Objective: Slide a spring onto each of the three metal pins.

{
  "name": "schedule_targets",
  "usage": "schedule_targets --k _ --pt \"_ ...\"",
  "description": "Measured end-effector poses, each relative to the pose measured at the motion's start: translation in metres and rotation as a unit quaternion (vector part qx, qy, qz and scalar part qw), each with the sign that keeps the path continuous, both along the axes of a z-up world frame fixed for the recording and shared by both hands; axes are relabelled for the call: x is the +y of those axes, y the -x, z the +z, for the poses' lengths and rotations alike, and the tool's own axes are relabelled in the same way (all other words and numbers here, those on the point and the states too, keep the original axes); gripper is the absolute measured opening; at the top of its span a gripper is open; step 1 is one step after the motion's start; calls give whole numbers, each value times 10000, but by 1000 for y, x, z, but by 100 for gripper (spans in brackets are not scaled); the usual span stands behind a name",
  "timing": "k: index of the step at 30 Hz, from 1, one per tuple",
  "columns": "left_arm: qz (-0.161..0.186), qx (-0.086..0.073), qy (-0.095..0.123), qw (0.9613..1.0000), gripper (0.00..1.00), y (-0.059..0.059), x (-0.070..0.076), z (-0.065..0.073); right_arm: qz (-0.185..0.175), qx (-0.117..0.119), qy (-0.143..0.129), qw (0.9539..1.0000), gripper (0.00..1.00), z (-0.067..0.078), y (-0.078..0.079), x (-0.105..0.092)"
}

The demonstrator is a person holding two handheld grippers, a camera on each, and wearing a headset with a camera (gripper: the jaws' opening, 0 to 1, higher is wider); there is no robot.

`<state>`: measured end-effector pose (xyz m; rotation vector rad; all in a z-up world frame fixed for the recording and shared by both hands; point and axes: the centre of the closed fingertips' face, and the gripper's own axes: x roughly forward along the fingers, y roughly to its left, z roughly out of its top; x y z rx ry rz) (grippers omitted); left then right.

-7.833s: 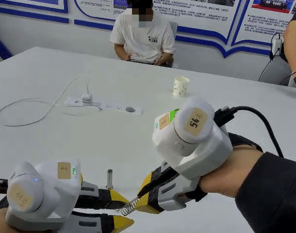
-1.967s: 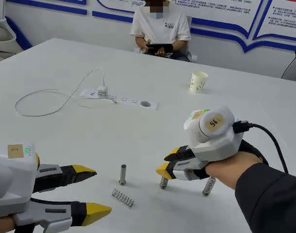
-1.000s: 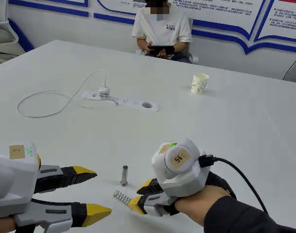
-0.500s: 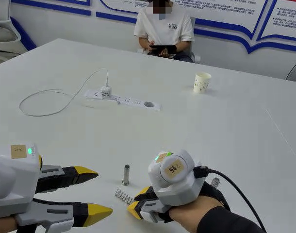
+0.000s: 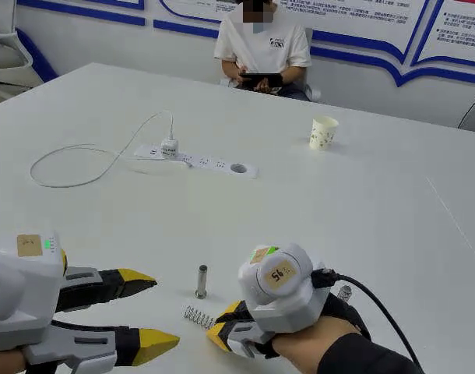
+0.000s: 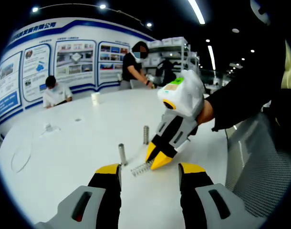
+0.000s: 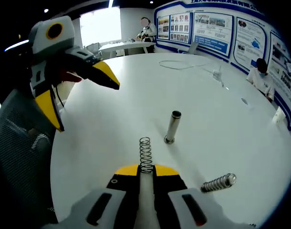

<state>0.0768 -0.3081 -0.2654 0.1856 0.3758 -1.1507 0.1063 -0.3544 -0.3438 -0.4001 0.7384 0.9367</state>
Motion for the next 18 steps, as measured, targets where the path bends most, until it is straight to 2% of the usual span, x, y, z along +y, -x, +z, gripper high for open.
schedule_targets --k 8,13,18 --pt "-37 12 -36 10000 48 1 -2 -2 53 -21 23 10000 12 10 3 -2" --pt "-87 3 -87 9999 47 2 -4 -4 265 -61 138 9995 11 24 11 -2" --pt "-227 -73 -216 9995 46 5 -8 -6 549 -50 271 9981 11 36 19 0"
